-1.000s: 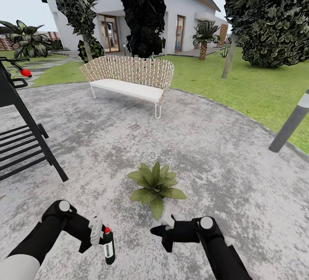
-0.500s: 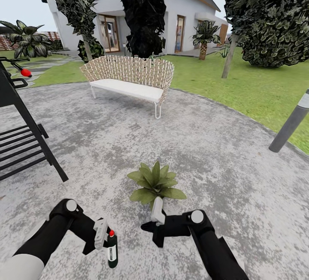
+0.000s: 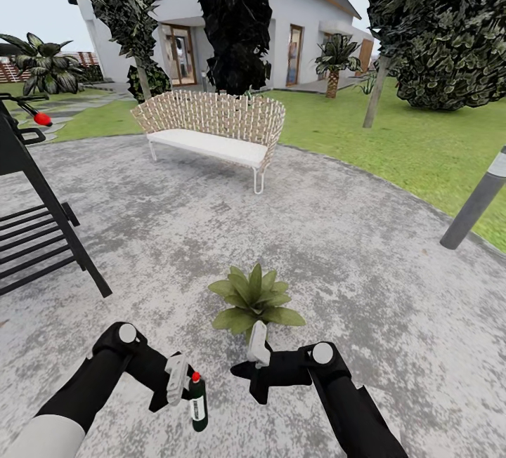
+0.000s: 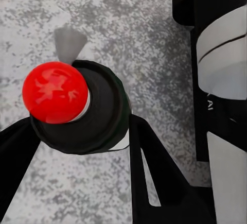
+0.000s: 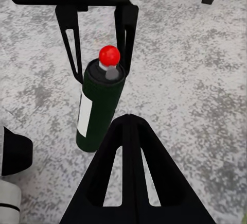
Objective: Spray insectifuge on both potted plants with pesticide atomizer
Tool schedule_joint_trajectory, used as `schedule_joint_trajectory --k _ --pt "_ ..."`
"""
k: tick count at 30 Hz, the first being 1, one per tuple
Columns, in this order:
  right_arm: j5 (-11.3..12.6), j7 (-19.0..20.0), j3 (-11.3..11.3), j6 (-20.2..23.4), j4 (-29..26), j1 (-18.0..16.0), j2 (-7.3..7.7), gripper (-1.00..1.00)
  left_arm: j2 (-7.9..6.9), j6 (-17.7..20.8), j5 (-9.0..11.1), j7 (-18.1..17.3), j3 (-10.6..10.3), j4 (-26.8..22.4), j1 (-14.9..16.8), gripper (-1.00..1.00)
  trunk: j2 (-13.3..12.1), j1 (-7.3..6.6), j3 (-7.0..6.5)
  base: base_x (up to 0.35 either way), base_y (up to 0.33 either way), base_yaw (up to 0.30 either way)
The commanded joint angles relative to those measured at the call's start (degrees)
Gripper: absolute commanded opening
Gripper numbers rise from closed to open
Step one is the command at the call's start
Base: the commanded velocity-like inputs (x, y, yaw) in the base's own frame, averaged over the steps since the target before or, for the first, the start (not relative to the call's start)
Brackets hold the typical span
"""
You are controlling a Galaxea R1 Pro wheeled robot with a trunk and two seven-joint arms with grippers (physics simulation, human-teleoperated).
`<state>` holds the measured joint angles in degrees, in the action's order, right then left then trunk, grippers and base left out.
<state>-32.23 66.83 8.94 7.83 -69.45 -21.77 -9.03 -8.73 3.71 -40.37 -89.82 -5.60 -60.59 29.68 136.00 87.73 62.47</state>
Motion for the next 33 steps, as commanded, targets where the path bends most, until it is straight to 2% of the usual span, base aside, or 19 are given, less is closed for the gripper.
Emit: schedule_joint_trajectory --k 1,4,10,12,20,33 --pt "-0.11 0.22 -0.03 0.6 -0.08 -0.02 0.01 -1.0 0.02 0.37 -0.16 -0.18 -0.11 -0.1 0.03 -1.0 0.02 -0.01 0.05 0.0 0.0 0.0" --pt "-0.17 0.1 -0.06 0.6 -0.07 -0.02 0.05 -1.0 0.15 0.22 -0.15 -0.18 -0.32 -0.13 0.03 -1.0 0.02 -0.01 0.05 0.0 0.0 0.0" --pt "-0.2 0.04 -0.06 0.6 -0.07 -0.02 0.06 -1.0 0.44 0.54 -0.05 -0.18 -3.37 -0.14 0.03 -1.0 0.02 -0.01 0.05 0.0 0.0 0.0" --pt "-0.2 0.03 -0.07 0.6 -0.07 -0.02 0.06 -1.0 1.17 0.51 -0.13 -0.18 -3.83 -0.14 -0.01 -1.0 0.02 -0.01 0.05 0.0 0.0 0.0" --pt "-0.2 0.0 -0.1 0.6 -0.07 -0.02 0.06 -1.0 2.97 0.53 -0.13 -0.18 -4.23 -0.15 0.01 -1.0 0.02 -0.01 0.05 0.0 0.0 0.0" --pt "-0.2 -0.03 -0.15 0.6 -0.07 -0.02 0.12 -1.0 4.17 0.32 0.22 -0.18 -4.19 -0.19 0.02 -1.0 0.02 -0.01 0.05 0.0 0.0 0.0"
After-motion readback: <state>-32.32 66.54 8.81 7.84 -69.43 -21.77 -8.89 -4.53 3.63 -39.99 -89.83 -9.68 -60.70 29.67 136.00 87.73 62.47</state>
